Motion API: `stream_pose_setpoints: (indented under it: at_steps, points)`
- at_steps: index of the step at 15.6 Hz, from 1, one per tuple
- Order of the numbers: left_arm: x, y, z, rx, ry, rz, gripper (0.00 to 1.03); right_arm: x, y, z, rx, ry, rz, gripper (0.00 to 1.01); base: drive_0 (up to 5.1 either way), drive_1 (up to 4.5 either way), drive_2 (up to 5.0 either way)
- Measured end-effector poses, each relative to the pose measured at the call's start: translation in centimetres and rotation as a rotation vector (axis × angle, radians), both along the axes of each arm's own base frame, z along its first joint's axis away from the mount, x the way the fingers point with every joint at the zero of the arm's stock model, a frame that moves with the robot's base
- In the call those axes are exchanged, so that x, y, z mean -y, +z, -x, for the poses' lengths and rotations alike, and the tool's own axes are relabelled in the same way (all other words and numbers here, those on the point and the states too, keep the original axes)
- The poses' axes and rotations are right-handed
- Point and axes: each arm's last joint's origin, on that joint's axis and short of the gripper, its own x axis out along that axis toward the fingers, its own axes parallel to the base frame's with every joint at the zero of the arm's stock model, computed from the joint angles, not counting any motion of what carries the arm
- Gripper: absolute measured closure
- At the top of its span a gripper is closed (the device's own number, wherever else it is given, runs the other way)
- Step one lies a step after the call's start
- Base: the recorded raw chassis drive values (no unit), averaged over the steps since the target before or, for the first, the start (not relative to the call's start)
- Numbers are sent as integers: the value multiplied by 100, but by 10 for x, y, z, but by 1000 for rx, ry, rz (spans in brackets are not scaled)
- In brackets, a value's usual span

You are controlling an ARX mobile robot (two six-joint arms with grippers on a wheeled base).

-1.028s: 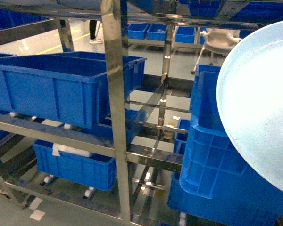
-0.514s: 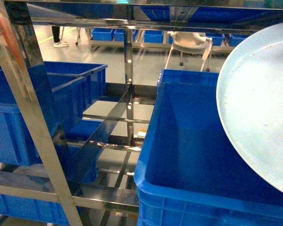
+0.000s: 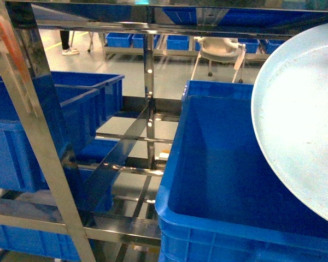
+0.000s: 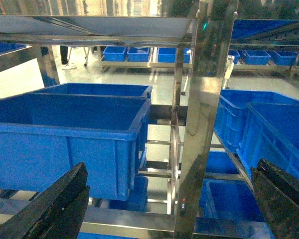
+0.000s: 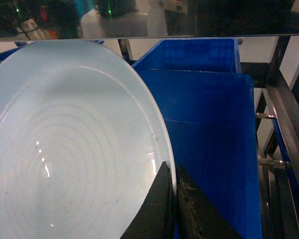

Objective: Place blue tray on left shelf second layer neatly

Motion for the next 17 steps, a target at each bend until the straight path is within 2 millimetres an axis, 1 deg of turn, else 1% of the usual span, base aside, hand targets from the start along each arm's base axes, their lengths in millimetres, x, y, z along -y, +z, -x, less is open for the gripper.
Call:
stream_pose_setpoints:
  at_steps: [9,10,14,16,17]
  points:
    - [0,0,0,0,0,0,5,0,0,0,0,0,0,99,0,0,0]
    - [0,0,0,0,0,0,5,-1,-2,0,-44,24,-17,99,0,0,0]
    - [0,0,0,1,0,0,5,3,-13,-15,-346,169,-174,99,0,0,0]
    - [0,0,0,1,0,0,5,5,-20,-26,-450,189,-222,99,0,0,0]
    - [0,0,0,1,0,0,5,6,-29,-35,-523,200,-251,99,0,0,0]
